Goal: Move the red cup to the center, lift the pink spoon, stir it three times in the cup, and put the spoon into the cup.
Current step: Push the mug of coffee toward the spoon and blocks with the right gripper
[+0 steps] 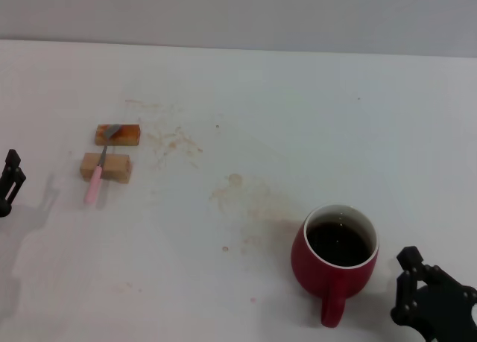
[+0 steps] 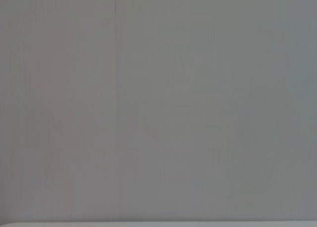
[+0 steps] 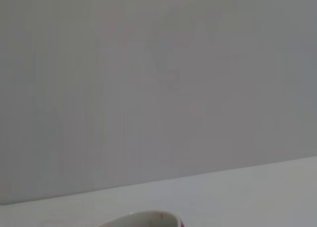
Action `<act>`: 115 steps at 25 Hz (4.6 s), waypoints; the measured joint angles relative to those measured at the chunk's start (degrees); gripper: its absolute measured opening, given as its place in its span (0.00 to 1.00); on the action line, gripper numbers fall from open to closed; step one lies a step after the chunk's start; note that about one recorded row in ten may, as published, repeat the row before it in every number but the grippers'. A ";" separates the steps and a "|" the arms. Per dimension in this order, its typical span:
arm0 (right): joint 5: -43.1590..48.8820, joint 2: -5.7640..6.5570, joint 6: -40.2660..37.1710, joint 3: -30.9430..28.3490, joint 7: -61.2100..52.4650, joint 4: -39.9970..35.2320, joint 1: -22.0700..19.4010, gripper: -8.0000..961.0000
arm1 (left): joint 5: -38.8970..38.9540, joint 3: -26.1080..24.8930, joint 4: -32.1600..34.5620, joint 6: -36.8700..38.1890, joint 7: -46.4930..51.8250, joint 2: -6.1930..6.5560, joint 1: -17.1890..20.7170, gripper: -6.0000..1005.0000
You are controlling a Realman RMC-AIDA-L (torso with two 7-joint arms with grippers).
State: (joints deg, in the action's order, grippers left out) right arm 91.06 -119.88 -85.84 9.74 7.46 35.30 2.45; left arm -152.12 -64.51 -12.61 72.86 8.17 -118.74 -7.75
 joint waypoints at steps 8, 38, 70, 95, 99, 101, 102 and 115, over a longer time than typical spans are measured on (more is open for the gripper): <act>0.00 0.00 2.72 -0.15 -0.37 -0.25 2.70 0.01 | 0.09 0.00 0.05 0.00 0.00 0.01 0.02 0.83; -0.13 0.09 6.34 -0.30 -0.51 -0.98 8.45 0.01 | 0.11 0.00 0.57 -0.35 0.00 0.00 0.01 0.83; 0.19 0.09 7.27 3.91 -0.30 0.53 9.54 0.01 | -0.03 0.00 0.82 -0.58 0.00 0.09 -0.28 0.83; -0.27 0.00 7.51 2.96 -0.39 -0.54 10.20 0.01 | -0.29 0.00 0.83 -0.97 0.00 0.01 -0.43 0.83; -0.37 0.00 6.57 2.29 -0.42 -0.62 9.70 0.01 | -0.28 0.00 0.73 -0.97 0.00 0.00 -0.39 0.83; -0.39 0.00 6.16 2.08 -0.42 -0.69 9.39 0.01 | -0.28 0.00 0.62 -0.95 0.00 0.00 -0.31 0.83; -0.41 0.00 6.10 1.98 -0.42 -0.72 9.25 0.01 | -0.28 0.00 0.58 -0.94 0.00 0.01 -0.29 0.83; -0.46 0.00 6.13 1.68 -0.18 -0.85 8.71 0.01 | -0.29 0.51 0.57 -0.96 0.00 0.01 -0.40 0.83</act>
State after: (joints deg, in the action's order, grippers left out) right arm 90.60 -119.88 -79.70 11.42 7.28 34.45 11.16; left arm -152.41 -64.00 -12.04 71.89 8.17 -118.74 -8.15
